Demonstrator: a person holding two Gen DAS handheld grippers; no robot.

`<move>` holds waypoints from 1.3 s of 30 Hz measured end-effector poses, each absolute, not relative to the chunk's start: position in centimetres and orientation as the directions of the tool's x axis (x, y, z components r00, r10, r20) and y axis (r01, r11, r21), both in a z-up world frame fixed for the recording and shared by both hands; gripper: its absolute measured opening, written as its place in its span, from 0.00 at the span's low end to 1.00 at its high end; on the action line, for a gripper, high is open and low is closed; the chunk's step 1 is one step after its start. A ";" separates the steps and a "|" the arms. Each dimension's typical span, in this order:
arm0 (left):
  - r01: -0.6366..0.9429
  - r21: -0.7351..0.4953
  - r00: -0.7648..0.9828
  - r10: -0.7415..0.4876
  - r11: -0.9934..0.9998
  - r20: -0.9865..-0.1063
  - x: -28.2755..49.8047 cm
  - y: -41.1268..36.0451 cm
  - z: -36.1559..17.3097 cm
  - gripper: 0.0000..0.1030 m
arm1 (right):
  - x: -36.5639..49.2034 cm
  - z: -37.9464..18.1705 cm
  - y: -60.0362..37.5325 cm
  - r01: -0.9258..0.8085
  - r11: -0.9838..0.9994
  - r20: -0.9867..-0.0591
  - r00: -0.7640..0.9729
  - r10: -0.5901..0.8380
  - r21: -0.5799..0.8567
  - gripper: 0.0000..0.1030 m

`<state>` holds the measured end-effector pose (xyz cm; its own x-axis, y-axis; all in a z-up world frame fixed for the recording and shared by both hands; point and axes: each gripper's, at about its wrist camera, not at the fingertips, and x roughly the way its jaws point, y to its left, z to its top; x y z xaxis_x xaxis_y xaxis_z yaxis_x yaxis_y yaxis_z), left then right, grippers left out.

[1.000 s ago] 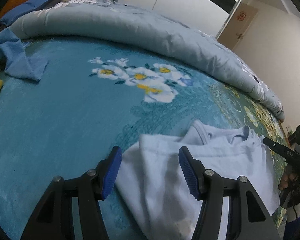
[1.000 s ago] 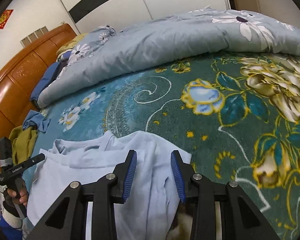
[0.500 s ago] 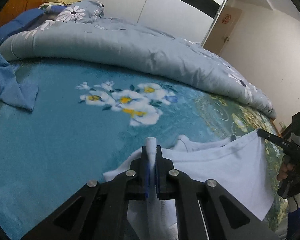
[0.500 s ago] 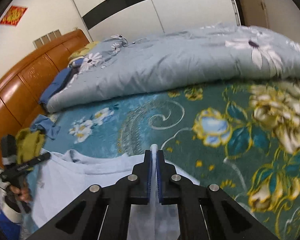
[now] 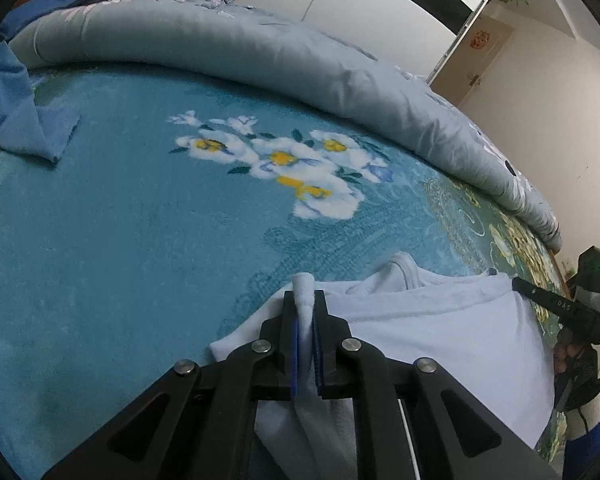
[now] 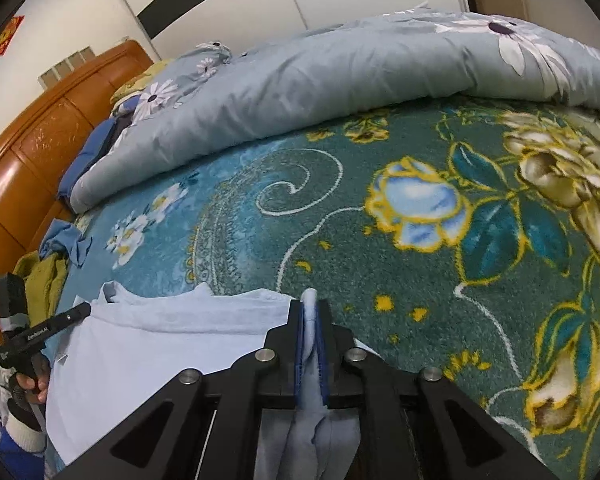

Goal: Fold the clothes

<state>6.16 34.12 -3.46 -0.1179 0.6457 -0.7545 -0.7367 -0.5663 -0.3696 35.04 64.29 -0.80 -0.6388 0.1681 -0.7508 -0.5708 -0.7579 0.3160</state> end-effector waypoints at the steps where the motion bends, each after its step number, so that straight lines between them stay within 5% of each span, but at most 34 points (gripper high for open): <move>1: -0.736 -0.356 -0.130 0.636 -0.576 -0.761 6.3 33.9 -3.0 0.17 | 35.2 -0.3 64.1 -0.572 -0.759 -0.747 -0.640 0.177 0.310 0.13; 4: -0.709 -0.345 -0.177 0.628 -0.616 -0.758 6.8 32.1 -1.0 0.47 | 36.8 1.2 63.6 -0.587 -0.750 -0.738 -0.644 0.202 0.307 0.40; 8: -0.728 -0.321 -0.218 0.649 -0.606 -0.729 9.9 30.2 1.9 0.62 | 40.3 1.9 61.6 -0.563 -0.754 -0.743 -0.651 0.153 0.338 0.46; 18: -0.793 -0.333 -0.109 0.657 -0.510 -0.746 20.5 35.9 1.3 0.66 | 44.3 -1.3 58.5 -0.551 -0.715 -0.742 -0.667 0.067 0.431 0.52; 21: -0.796 -0.328 -0.090 0.634 -0.509 -0.768 22.4 38.0 -0.5 0.54 | 44.3 -1.4 58.5 -0.532 -0.695 -0.716 -0.697 0.034 0.484 0.52; 23: -0.793 -0.320 -0.088 0.617 -0.519 -0.782 23.1 38.9 -1.5 0.32 | 44.2 -1.5 58.3 -0.519 -0.696 -0.707 -0.707 0.024 0.496 0.52; 26: -0.763 -0.312 -0.117 0.595 -0.567 -0.795 22.9 39.1 -2.7 0.16 | 43.9 -1.8 58.3 -0.509 -0.692 -0.697 -0.717 0.013 0.512 0.44; 31: -0.757 -0.273 -0.152 0.567 -0.594 -0.810 23.3 39.4 -3.1 0.11 | 43.7 -2.0 58.3 -0.511 -0.669 -0.690 -0.724 -0.003 0.539 0.19; 34: -0.770 -0.232 -0.177 0.548 -0.595 -0.818 23.8 39.8 -3.1 0.11 | 43.2 -1.1 57.8 -0.525 -0.681 -0.705 -0.709 0.017 0.511 0.16; 39: -0.704 -0.400 -0.082 0.627 -0.587 -0.775 22.9 36.2 -2.1 0.11 | 42.6 2.5 56.8 -0.527 -0.703 -0.707 -0.705 0.049 0.478 0.15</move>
